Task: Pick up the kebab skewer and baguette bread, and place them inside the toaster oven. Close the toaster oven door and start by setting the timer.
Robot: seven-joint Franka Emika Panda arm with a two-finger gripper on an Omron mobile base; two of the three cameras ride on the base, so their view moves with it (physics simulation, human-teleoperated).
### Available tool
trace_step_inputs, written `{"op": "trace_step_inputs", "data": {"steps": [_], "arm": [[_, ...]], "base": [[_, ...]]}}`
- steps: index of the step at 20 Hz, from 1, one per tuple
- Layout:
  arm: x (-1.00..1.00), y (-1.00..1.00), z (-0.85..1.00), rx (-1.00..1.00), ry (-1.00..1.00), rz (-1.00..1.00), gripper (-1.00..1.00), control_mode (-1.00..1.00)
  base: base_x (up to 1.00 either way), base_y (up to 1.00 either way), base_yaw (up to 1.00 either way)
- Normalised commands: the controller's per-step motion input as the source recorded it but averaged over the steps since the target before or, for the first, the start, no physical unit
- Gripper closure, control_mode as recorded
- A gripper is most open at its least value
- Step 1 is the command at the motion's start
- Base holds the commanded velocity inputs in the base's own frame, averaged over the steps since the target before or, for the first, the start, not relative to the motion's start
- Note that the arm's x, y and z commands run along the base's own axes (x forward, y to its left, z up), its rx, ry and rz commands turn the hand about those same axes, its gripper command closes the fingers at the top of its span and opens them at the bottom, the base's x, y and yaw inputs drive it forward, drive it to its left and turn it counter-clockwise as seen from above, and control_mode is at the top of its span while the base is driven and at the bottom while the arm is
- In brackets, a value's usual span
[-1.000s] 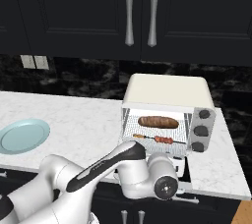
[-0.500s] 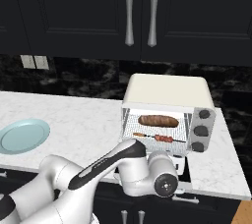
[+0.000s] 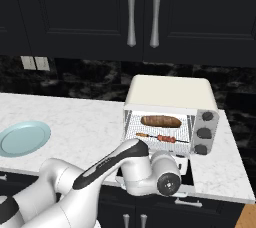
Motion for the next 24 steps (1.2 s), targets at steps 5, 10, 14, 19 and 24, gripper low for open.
{"op": "trace_step_inputs", "data": {"steps": [5,10,14,19,24], "arm": [[0.12,0.0,0.0,0.0,0.0,0.0,-1.0,-1.0],[0.11,0.0,0.0,0.0,0.0,0.0,-1.0,-1.0],[0.1,0.0,0.0,0.0,0.0,0.0,-1.0,-1.0],[0.11,0.0,0.0,0.0,0.0,0.0,-1.0,-1.0],[0.14,0.0,0.0,0.0,0.0,0.0,-1.0,-1.0]], "base": [[0.0,0.0,0.0],[0.0,0.0,0.0],[0.0,0.0,0.0],[0.0,0.0,0.0],[0.0,0.0,0.0]]}}
